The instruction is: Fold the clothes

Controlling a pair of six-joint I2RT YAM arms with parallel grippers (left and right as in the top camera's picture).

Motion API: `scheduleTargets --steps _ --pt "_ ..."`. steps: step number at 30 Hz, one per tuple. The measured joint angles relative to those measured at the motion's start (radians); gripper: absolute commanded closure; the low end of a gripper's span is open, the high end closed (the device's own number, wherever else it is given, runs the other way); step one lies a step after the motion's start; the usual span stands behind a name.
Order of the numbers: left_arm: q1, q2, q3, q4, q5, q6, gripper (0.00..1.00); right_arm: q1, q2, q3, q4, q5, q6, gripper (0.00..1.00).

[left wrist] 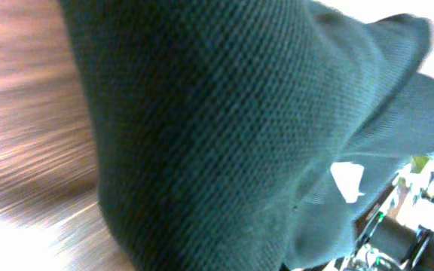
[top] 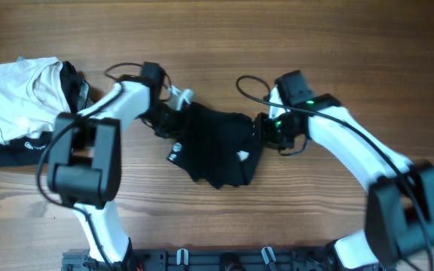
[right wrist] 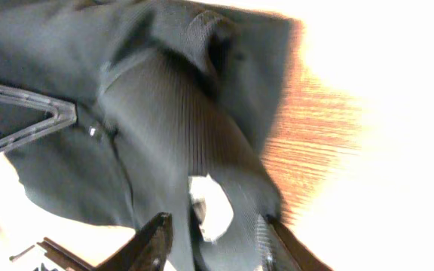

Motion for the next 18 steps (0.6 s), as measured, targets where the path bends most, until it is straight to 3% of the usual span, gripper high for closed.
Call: scheduleTargets --steps 2,6,10,18 --pt "0.084 -0.072 0.026 -0.029 -0.015 0.0 0.96 -0.018 -0.12 0.0 -0.004 0.023 -0.019 0.46" --pt "0.223 -0.19 0.11 -0.032 -0.029 0.0 0.96 -0.027 -0.237 0.002 0.014 0.043 -0.02 0.45" --pt "0.445 -0.301 0.211 0.087 -0.056 0.001 0.96 -0.027 -0.243 0.002 0.019 0.057 -0.001 0.44" --pt "0.818 -0.3 0.216 0.178 -0.121 -0.001 0.96 -0.027 -0.243 0.002 0.008 0.071 0.002 0.44"
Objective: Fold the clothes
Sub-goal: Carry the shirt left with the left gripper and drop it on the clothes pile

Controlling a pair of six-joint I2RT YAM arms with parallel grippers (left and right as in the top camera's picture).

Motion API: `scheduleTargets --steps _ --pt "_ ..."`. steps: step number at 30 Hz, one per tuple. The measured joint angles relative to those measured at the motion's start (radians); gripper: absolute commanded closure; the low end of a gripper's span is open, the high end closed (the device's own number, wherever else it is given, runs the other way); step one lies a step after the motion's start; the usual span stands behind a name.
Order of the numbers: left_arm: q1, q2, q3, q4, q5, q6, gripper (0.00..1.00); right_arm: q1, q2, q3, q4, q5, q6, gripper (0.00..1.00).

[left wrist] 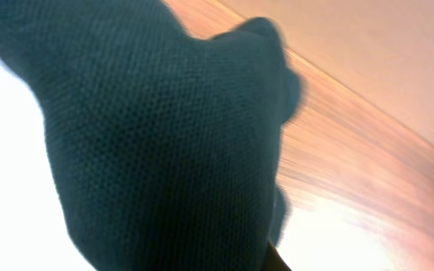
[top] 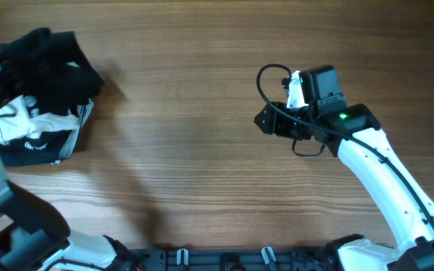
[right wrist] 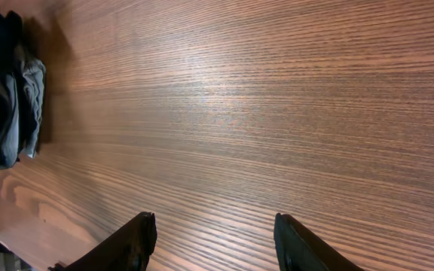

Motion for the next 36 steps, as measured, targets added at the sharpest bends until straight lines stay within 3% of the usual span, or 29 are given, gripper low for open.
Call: scheduleTargets --steps 2,3,4,5,9,13,17,18,20,21,24,30,33,36 --pt "0.071 0.0 0.0 0.008 -0.002 -0.008 0.96 0.0 0.0 0.0 0.0 0.001 0.005 0.44" --pt "0.111 0.0 0.0 0.018 -0.011 -0.015 0.84 0.0 0.0 0.0 0.0 0.001 0.01 0.44" --pt "0.129 0.001 0.0 0.02 -0.016 -0.019 0.62 0.0 0.0 0.0 0.0 0.001 0.011 0.44" --pt "0.152 0.006 0.0 0.018 -0.021 -0.023 0.0 0.0 0.0 0.0 0.0 0.002 0.015 0.44" --pt "0.173 0.038 0.0 0.003 -0.054 -0.039 0.0 0.0 0.0 0.0 -0.001 0.004 0.022 0.44" --pt "0.195 0.039 0.0 -0.044 -0.131 -0.15 0.0 0.0 0.0 0.0 -0.02 0.004 0.022 0.44" --pt "0.305 -0.056 0.0 -0.061 -0.126 -0.257 0.0 0.0 0.0 0.0 -0.019 0.005 0.022 0.44" --pt "0.33 -0.111 0.0 -0.061 -0.117 -0.271 0.09 0.0 0.0 0.0 -0.019 0.01 0.022 0.44" --pt "0.336 -0.232 0.001 -0.056 -0.099 -0.287 0.72 0.0 0.0 0.0 -0.018 0.033 0.022 0.45" --pt "0.317 -0.273 0.006 -0.053 -0.091 -0.289 0.96 0.0 0.0 0.0 -0.015 0.043 0.022 0.45" --pt "0.209 -0.264 0.016 -0.041 -0.129 -0.281 0.96 0.0 0.0 0.0 -0.009 0.06 0.033 0.45" --pt "0.097 0.087 0.016 0.041 -0.312 -0.273 0.96 0.0 0.0 0.0 -0.009 0.065 0.047 0.49" --pt "0.098 0.22 0.016 0.034 -0.329 -0.275 0.86 0.0 0.0 0.0 -0.008 0.065 0.02 0.5" --pt "0.097 0.232 0.035 0.034 -0.311 -0.272 0.66 0.0 -0.002 0.0 0.005 0.077 -0.037 0.49"
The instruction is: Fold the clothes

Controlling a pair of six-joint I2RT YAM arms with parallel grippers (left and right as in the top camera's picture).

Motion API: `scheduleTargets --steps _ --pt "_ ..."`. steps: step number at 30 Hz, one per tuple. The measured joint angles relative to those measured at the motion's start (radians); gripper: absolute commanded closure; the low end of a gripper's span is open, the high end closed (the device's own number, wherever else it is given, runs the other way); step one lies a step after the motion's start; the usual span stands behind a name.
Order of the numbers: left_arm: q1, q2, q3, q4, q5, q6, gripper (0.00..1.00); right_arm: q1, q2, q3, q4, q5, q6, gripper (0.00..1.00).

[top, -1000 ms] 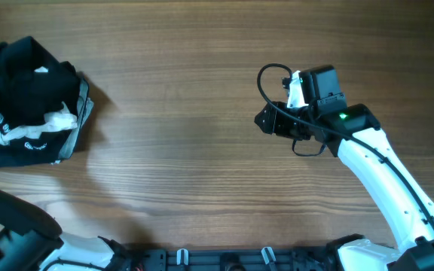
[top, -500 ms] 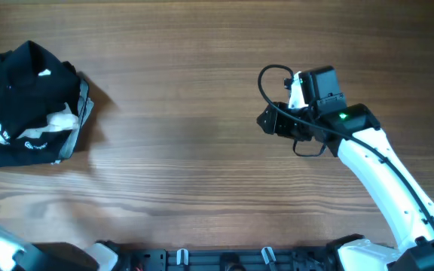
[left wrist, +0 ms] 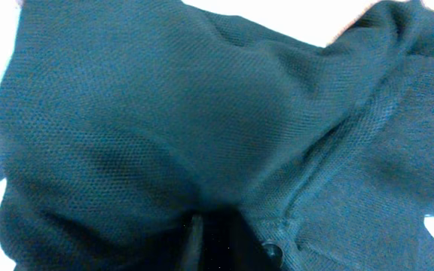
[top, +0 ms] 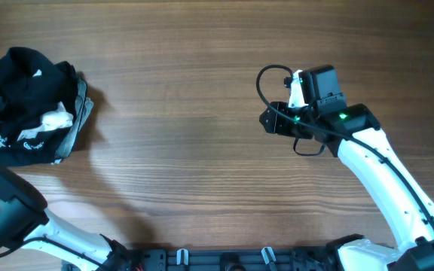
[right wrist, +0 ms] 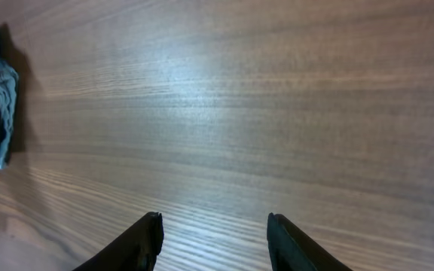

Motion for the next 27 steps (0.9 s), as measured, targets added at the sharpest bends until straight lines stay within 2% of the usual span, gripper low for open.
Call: scheduleTargets --steps 3,6,7,8,10,13,15,19,22,27 --pt "-0.009 -0.032 0.023 -0.064 0.048 0.06 0.52 0.0 -0.059 0.0 0.046 0.033 -0.061 0.44" --pt "-0.059 -0.146 0.04 -0.169 0.105 0.143 0.36 0.0 -0.191 0.012 0.115 0.066 -0.123 0.37" --pt "-0.09 -0.207 0.045 -0.191 0.12 0.171 0.22 0.0 -0.232 0.02 0.131 0.072 -0.137 0.31" --pt "-0.132 -0.28 0.054 -0.211 0.135 0.205 0.0 0.0 -0.283 0.03 0.145 0.082 -0.153 0.22" --pt "-0.251 -0.46 0.078 -0.288 0.157 0.249 0.0 0.0 -0.375 0.038 0.152 0.109 -0.173 0.0" --pt "-0.407 -0.676 0.102 -0.404 0.168 0.281 0.0 0.0 -0.484 0.043 0.13 0.14 -0.182 0.0" --pt "-0.517 -0.774 0.103 -0.496 0.109 0.277 0.0 0.0 -0.528 0.043 0.118 0.152 -0.182 0.0" --pt "-0.665 -0.843 0.102 -0.627 0.014 0.264 0.0 0.0 -0.563 0.043 0.109 0.163 -0.174 0.0" --pt "-0.715 -0.892 0.102 -0.678 -0.028 0.257 0.0 0.0 -0.561 0.043 0.108 0.163 -0.174 0.0" --pt "-0.72 -0.916 0.102 -0.679 -0.046 0.253 0.0 0.0 -0.55 0.043 0.121 0.164 -0.174 0.0"
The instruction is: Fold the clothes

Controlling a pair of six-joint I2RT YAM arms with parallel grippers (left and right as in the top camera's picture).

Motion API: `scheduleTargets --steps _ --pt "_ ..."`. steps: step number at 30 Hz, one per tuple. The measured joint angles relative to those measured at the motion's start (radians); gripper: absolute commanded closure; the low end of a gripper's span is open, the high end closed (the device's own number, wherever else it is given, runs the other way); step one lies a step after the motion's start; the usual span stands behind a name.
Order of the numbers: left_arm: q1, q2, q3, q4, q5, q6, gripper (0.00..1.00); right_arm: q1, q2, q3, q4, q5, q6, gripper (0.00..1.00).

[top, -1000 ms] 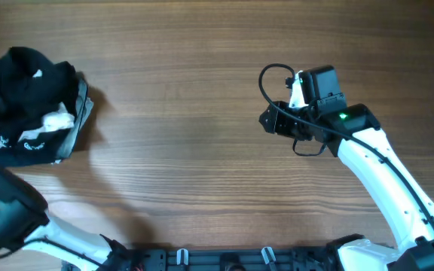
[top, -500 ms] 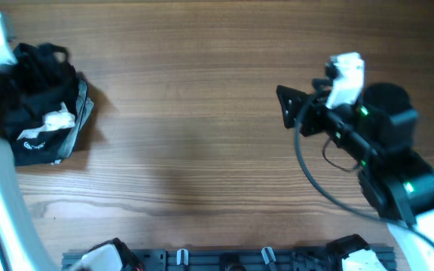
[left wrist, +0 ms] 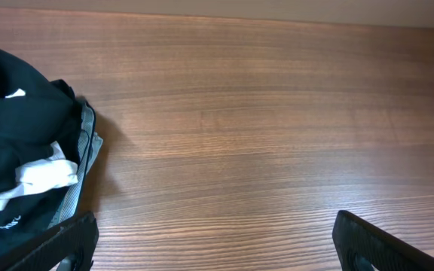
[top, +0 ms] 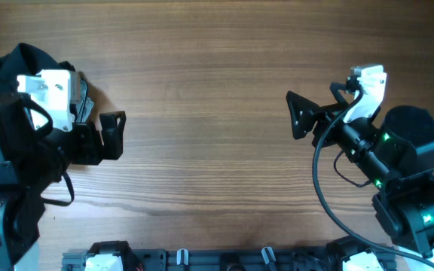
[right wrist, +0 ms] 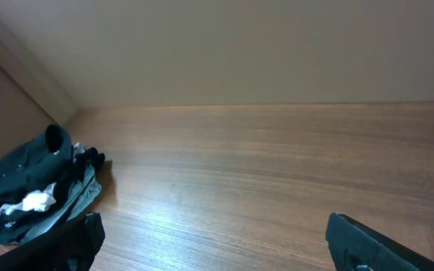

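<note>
A heap of clothes lies at the table's far left, with a black garment on top and white and grey cloth under it. In the overhead view the heap is partly hidden by my left arm. My left gripper stands open to the right of the heap, holding nothing. The left wrist view shows its fingers wide apart over bare wood. My right gripper is open over the right half of the table, far from the heap. Its fingers hold nothing.
The wooden table stretches between the two arms. A wall runs along the table's far side. A rail with hooks sits at the front edge.
My left gripper was down in the black garment on the heap; now it is clear of it and open. Both arms have drawn back toward the front edge.
Both grippers were at the two ends of a black garment in the table's middle. Then the garment was at the far-left heap with my left gripper, and my right gripper was empty over bare wood. It lay on the heap, and now both grippers are clear of it.
</note>
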Motion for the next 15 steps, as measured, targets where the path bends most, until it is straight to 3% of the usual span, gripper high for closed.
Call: scheduleTargets --steps 9,15 --pt "0.0 0.003 0.0 0.0 0.0 0.0 0.0 0.0 0.002 0.0 -0.039 0.064 0.106 0.0" --pt "0.0 0.003 0.0 0.0 -0.003 0.0 0.0 0.0 0.002 0.0 -0.017 0.25 0.104 0.0"
